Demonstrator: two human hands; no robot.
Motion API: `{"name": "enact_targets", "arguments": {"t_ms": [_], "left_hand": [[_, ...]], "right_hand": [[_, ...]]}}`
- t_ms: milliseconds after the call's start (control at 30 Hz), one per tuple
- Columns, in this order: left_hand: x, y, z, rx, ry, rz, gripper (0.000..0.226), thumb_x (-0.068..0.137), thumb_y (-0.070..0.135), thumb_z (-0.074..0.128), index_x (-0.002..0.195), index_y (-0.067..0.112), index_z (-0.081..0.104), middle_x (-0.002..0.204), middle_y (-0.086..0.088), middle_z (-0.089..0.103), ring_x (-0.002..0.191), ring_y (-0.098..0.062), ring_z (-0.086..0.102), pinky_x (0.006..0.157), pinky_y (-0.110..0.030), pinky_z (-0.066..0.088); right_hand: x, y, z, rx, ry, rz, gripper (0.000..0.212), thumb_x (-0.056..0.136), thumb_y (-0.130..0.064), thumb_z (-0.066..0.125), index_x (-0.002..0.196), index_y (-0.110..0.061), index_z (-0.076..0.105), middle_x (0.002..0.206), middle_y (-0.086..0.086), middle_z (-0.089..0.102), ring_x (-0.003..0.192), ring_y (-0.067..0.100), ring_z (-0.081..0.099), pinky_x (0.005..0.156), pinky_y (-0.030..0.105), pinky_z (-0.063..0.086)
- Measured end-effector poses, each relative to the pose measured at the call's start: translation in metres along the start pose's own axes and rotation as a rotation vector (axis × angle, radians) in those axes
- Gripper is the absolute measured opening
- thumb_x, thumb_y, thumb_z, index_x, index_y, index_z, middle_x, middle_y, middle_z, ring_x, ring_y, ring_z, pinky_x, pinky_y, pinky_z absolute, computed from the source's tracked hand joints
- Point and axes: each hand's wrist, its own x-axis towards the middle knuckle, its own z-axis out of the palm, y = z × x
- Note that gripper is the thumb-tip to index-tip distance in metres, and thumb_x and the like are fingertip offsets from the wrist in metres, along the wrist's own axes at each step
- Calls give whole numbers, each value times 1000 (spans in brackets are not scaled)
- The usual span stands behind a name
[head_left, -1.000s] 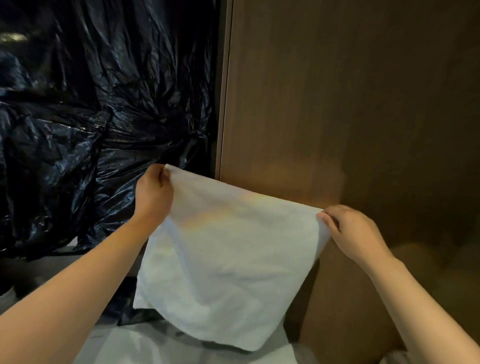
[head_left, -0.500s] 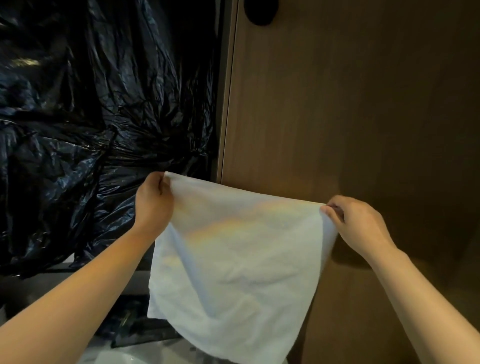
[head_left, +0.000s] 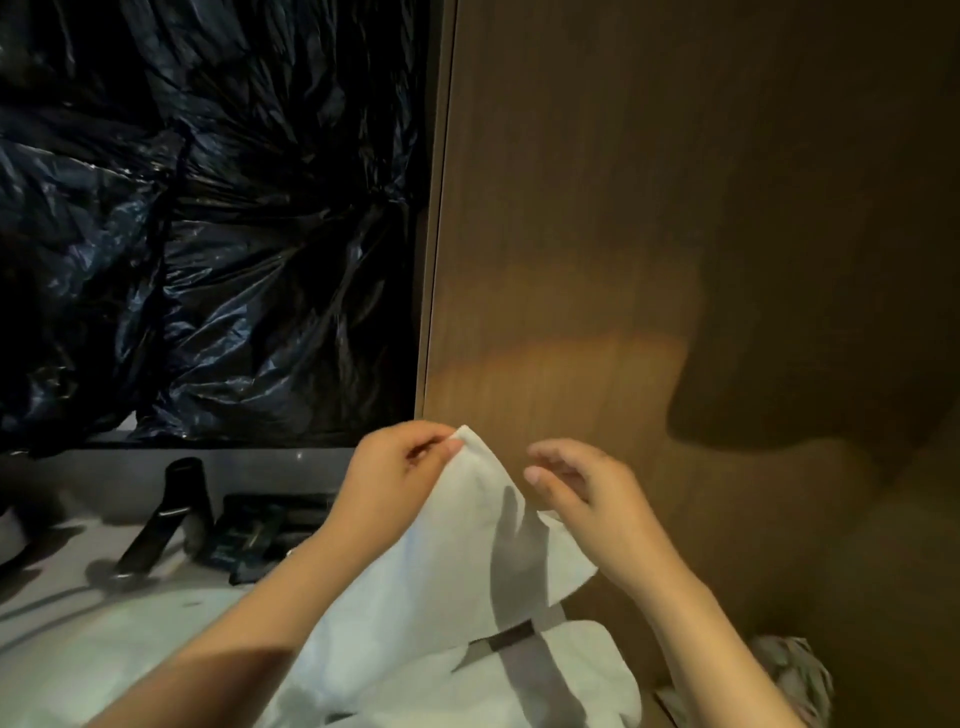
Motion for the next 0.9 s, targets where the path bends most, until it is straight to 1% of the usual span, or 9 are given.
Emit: {"name": "enact_targets", "arguments": {"t_ms": [100, 200, 300, 433, 533, 633, 767, 867, 900], "left_hand": [[-21, -3, 10, -21, -34, -8, 11, 89, 22, 66, 93, 21, 76, 82, 8, 68, 80, -2, 61, 70, -15, 48], [-39, -5, 17, -84, -56, -43, 11, 88, 20, 68, 92, 21, 77, 83, 6, 70, 79, -5, 63, 71, -19, 50], [-50, -7, 23, -140, -38, -122, 10, 86, 18, 70, 90, 23, 77, 79, 7, 72, 75, -7, 65, 69, -16, 51], [-60, -7, 26, -185, -43, -183, 15, 83, 16, 72, 86, 31, 70, 80, 15, 69, 73, -5, 63, 66, -14, 52], [-66, -10, 22, -163, -110, -146, 19, 83, 15, 72, 87, 31, 63, 83, 14, 66, 75, -8, 61, 67, -15, 50], [-70, -13, 18, -136, -131, -126, 19, 84, 14, 71, 82, 32, 65, 81, 11, 65, 74, -11, 59, 66, -15, 48], [-70, -12, 20, -132, -132, -107, 18, 84, 13, 72, 79, 31, 68, 79, 13, 67, 75, -8, 60, 65, -11, 45], [-66, -12, 18, -84, -209, -86, 8, 85, 24, 71, 78, 27, 71, 77, 15, 67, 77, -6, 61, 66, -12, 44], [-64, -13, 16, -45, -242, -77, 12, 86, 29, 70, 76, 25, 72, 75, 14, 67, 76, -7, 60, 66, -15, 44]], "right_hand": [[-17, 0, 23, 106, -11, 19, 34, 95, -43, 55, 129, -38, 57, 128, -24, 54, 116, -6, 51, 94, 14, 45], [-30, 0, 40, 245, -41, 72, 34, 96, -41, 53, 129, -36, 59, 129, -20, 58, 118, -1, 53, 101, 24, 46], [-40, 0, 50, 325, -33, 90, 22, 97, -34, 55, 113, -30, 69, 107, -17, 70, 102, 4, 63, 89, 28, 54], [-49, 4, 57, 332, 14, 106, 16, 98, -28, 54, 94, -27, 69, 88, -12, 70, 85, 7, 65, 71, 20, 51], [-51, 7, 61, 295, 58, 134, 17, 100, -31, 50, 91, -27, 65, 87, -10, 67, 84, 9, 62, 70, 24, 52], [-52, 5, 63, 319, 18, 118, 16, 99, -34, 50, 94, -27, 64, 90, -10, 67, 87, 11, 63, 74, 31, 54], [-52, 1, 62, 331, 0, 67, 14, 99, -31, 52, 97, -29, 66, 92, -13, 68, 91, 9, 63, 74, 21, 51], [-51, -3, 59, 349, 60, 76, 16, 100, -30, 50, 95, -26, 64, 90, -10, 66, 88, 9, 62, 70, 18, 47], [-50, -4, 57, 359, 97, 73, 17, 101, -31, 49, 94, -25, 63, 89, -10, 65, 86, 8, 61, 69, 17, 47]]}}
